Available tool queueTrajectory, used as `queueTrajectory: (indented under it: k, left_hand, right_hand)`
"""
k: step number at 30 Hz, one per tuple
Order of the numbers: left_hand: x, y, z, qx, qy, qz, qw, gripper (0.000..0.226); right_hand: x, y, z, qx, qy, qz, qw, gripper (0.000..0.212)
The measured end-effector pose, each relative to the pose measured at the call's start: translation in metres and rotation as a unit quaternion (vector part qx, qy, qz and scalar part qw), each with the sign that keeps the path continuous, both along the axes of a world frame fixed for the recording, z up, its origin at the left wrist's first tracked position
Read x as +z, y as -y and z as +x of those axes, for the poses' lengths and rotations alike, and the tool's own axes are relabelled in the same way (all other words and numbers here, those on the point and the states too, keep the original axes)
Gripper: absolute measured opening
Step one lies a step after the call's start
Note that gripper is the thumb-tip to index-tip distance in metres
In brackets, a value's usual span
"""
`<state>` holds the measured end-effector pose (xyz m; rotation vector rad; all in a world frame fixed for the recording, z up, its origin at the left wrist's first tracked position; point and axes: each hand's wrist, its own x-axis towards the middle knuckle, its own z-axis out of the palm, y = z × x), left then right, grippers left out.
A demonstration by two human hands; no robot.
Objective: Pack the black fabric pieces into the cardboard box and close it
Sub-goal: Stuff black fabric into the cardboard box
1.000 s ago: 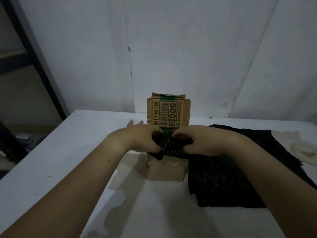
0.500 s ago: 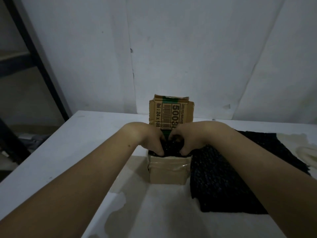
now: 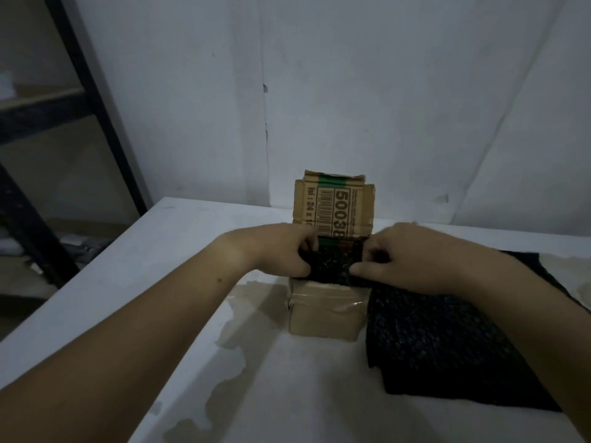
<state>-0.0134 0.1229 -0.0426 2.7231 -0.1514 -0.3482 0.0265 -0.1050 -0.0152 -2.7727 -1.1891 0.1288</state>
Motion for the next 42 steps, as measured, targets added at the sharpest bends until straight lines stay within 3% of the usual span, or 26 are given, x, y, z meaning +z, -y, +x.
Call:
queueTrajectory:
  k: [6,9,13,15,17,19,21,23,27,30,33,36,39,42]
  left_hand:
    - [0.003,0.005,0.003,-0.007,-0.046,0.048,0.998,0.049]
    - [0.011,0.007,0.010,-0.001,-0.092,0.058,0.994,0.054]
    - [0.015,0.017,0.014,0.013,-0.124,0.095,0.988,0.057]
    - [0.007,0.029,0.014,-0.001,-0.086,0.187,0.978,0.044]
    - [-0.005,0.038,0.013,0.005,-0.050,0.239,0.970,0.031]
    - [-0.011,0.040,0.014,0.021,-0.040,0.238,0.970,0.028]
    - [-0.012,0.036,0.013,0.025,-0.029,0.218,0.975,0.026]
    - [-0.013,0.032,0.013,0.020,-0.016,0.208,0.978,0.026]
    - [-0.018,0.029,0.013,0.023,0.000,0.199,0.980,0.025]
    - [-0.020,0.028,0.014,0.031,0.007,0.192,0.981,0.026]
    - [-0.021,0.028,0.013,0.037,0.013,0.187,0.982,0.024]
    - [-0.023,0.029,0.012,0.041,0.023,0.185,0.982,0.023]
    - [-0.023,0.031,0.013,0.039,0.022,0.187,0.981,0.022]
    - [-0.025,0.030,0.013,0.034,0.034,0.184,0.982,0.017]
  right_hand:
    - [-0.013,-0.001,-0.016,0.040,-0.013,-0.070,0.997,0.051]
    - [-0.018,-0.005,-0.019,0.025,-0.040,-0.124,0.991,0.045]
    - [-0.020,-0.011,-0.020,0.018,-0.038,-0.186,0.982,0.063]
    - [-0.018,-0.010,-0.021,0.028,-0.030,-0.179,0.983,0.063]
    - [-0.013,-0.003,-0.022,0.027,-0.026,-0.102,0.994,0.061]
    - [-0.007,0.004,-0.023,0.030,0.038,-0.024,0.999,0.058]
    - [-0.004,0.006,-0.023,0.052,0.097,-0.046,0.993,0.066]
    - [-0.008,0.002,-0.026,0.066,0.088,-0.093,0.990,0.071]
    - [-0.023,-0.019,-0.026,0.050,0.042,-0.217,0.974,0.061]
    - [-0.027,-0.025,-0.025,0.019,0.010,-0.231,0.973,0.061]
    - [-0.019,-0.018,-0.027,0.033,-0.035,-0.158,0.986,0.062]
    - [-0.013,-0.003,-0.023,0.045,0.048,0.001,0.998,0.052]
    - [-0.023,-0.001,-0.023,0.028,0.055,-0.111,0.992,0.062]
    - [-0.035,-0.015,-0.028,0.015,0.012,-0.192,0.981,0.054]
